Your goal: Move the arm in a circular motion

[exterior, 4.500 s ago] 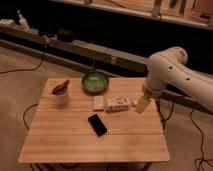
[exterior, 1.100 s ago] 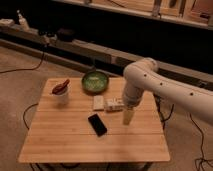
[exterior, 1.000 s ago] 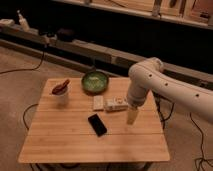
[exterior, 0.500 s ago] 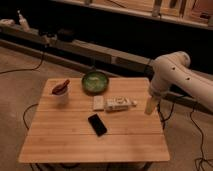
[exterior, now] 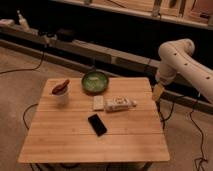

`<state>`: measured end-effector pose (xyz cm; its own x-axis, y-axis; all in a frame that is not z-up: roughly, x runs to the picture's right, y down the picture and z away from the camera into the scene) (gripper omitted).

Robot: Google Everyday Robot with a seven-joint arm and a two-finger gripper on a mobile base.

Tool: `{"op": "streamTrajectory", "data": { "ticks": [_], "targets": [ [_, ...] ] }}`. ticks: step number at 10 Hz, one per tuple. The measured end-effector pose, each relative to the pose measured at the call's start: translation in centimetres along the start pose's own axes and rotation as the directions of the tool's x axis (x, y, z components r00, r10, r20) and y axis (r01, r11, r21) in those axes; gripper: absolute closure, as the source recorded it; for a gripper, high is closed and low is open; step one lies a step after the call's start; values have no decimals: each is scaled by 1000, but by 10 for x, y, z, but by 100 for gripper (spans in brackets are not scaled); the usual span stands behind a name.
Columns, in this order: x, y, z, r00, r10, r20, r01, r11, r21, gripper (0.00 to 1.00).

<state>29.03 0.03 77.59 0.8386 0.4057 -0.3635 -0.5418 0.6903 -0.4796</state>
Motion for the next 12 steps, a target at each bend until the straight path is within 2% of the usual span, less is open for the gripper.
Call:
{"op": "streamTrajectory", "data": {
  "ticks": [4, 5, 7, 8, 10, 11, 12],
  "targets": [
    [-106, 6, 19, 993, -120, -14, 120, 993, -18, 20],
    [-128, 12, 21, 988, -155, -17, 155, 988, -13, 20],
    [-168, 29, 21, 971, -239, -22, 239, 971, 8, 20],
    [-182, 41, 20, 960, -278, -23, 278, 960, 15, 20],
    [-207, 92, 19, 920, -391, -19, 391, 920, 22, 20],
    [-212, 114, 17, 902, -431, -9, 431, 902, 19, 20],
    [-214, 142, 14, 878, -479, 8, 479, 878, 12, 20]
  ]
}}
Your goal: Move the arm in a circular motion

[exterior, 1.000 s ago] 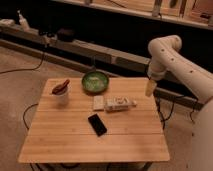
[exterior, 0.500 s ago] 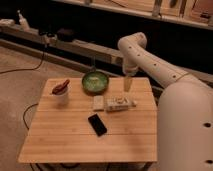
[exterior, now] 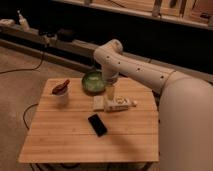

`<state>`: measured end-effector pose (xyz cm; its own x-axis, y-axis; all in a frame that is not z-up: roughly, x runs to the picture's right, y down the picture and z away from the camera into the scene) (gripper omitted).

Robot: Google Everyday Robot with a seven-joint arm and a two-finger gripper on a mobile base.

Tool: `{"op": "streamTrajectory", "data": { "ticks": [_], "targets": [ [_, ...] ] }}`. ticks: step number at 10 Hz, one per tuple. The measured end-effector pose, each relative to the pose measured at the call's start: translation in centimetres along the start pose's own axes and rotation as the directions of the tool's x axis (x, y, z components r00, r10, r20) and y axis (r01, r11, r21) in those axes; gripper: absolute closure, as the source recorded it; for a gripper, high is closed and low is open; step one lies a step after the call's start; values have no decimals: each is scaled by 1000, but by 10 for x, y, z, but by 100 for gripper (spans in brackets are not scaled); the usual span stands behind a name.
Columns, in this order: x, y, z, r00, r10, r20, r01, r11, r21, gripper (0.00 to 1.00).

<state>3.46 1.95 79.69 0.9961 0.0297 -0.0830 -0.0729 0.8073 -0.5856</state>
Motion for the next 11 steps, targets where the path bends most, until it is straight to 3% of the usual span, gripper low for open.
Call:
{"op": "streamTrajectory", "data": {
  "ticks": [2, 3, 4, 6, 8, 11],
  "targets": [
    [-13, 59, -8, 992, -116, 55, 117, 993, -28, 20],
    [-10, 83, -11, 987, -139, 78, 143, 989, -42, 20],
    [4, 101, -13, 987, -122, 104, 128, 990, -56, 20],
    [41, 127, -12, 990, -40, 138, 54, 994, -97, 20],
    [112, 149, -4, 986, 111, 122, -94, 986, -137, 20],
    [198, 127, -7, 961, 269, 68, -262, 960, -96, 20]
  ]
}}
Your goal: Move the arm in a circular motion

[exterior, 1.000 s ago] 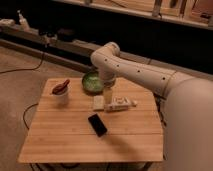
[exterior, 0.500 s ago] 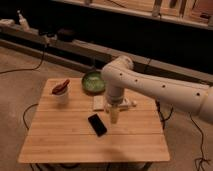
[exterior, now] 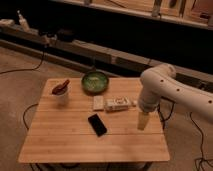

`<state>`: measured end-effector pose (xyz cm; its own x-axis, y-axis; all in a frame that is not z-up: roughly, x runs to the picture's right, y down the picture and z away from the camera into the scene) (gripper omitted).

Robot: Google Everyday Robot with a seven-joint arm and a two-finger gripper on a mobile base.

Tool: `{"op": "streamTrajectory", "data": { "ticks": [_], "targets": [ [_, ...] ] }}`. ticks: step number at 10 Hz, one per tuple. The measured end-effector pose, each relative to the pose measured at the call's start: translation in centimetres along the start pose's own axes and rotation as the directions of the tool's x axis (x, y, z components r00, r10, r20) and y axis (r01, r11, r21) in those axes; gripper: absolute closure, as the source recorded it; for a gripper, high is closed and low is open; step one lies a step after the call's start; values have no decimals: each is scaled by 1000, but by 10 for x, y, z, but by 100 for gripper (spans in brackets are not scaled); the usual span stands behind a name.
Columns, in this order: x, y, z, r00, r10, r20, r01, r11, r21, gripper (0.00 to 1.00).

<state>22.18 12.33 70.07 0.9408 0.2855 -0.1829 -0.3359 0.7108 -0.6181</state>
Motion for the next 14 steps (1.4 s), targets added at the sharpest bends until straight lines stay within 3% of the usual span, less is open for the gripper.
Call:
{"op": "streamTrajectory", "data": {
  "ticks": [3, 5, 6, 8, 10, 12, 14],
  "targets": [
    [37, -83, -28, 992, 121, -26, -118, 988, 99, 20],
    [47, -130, -29, 977, 206, -47, -200, 973, 116, 20],
    [38, -152, -24, 972, 226, -68, -217, 969, 114, 20],
    [3, -175, -16, 974, 205, -96, -194, 975, 112, 20],
    [-61, -181, -2, 985, 120, -120, -107, 989, 106, 20],
    [-129, -167, 6, 993, 5, -119, 7, 995, 103, 20],
    [-191, -134, 9, 988, -116, -100, 127, 986, 112, 20]
  ]
}}
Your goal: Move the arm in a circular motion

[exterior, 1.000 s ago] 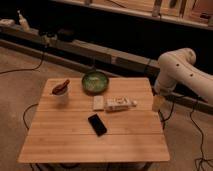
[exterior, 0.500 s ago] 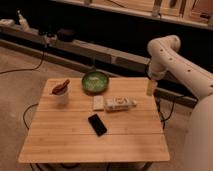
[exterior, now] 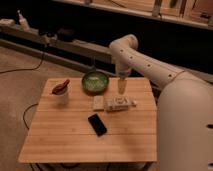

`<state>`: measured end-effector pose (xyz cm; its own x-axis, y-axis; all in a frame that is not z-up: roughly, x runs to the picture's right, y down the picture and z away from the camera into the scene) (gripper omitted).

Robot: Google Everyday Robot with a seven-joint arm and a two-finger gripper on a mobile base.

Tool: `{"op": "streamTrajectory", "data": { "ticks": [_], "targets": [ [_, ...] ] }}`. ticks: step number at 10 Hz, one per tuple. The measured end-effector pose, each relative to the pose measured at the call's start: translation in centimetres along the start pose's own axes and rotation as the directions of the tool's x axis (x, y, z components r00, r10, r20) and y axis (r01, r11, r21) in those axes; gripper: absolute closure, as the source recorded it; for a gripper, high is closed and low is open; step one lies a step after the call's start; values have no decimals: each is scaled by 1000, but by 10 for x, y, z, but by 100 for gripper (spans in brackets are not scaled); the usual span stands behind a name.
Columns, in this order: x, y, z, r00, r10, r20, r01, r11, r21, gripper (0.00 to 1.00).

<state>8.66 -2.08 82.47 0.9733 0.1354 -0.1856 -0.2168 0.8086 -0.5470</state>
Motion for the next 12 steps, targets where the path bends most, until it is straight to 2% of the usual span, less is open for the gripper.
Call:
{"op": "streamTrajectory", "data": {
  "ticks": [1, 2, 3, 4, 6, 7, 8, 9, 10, 12],
  "targets": [
    [-13, 10, -3, 1000, -25, 16, 25, 1000, 2, 20],
    [-25, 36, -10, 997, -72, 37, 72, 997, 6, 20],
    [-32, 64, -14, 992, -106, 62, 107, 994, -7, 20],
    [-33, 92, -16, 988, -129, 85, 132, 991, -30, 20],
    [-18, 137, -16, 983, -144, 113, 154, 985, -81, 20],
    [-2, 157, -13, 983, -138, 123, 152, 982, -114, 20],
    [14, 163, -10, 986, -122, 116, 137, 983, -126, 20],
    [42, 163, -5, 992, -88, 91, 99, 987, -129, 20],
    [78, 155, -2, 998, -29, 59, 35, 992, -120, 20],
    [130, 139, -2, 997, 80, 13, -79, 992, -97, 20]
  ]
}}
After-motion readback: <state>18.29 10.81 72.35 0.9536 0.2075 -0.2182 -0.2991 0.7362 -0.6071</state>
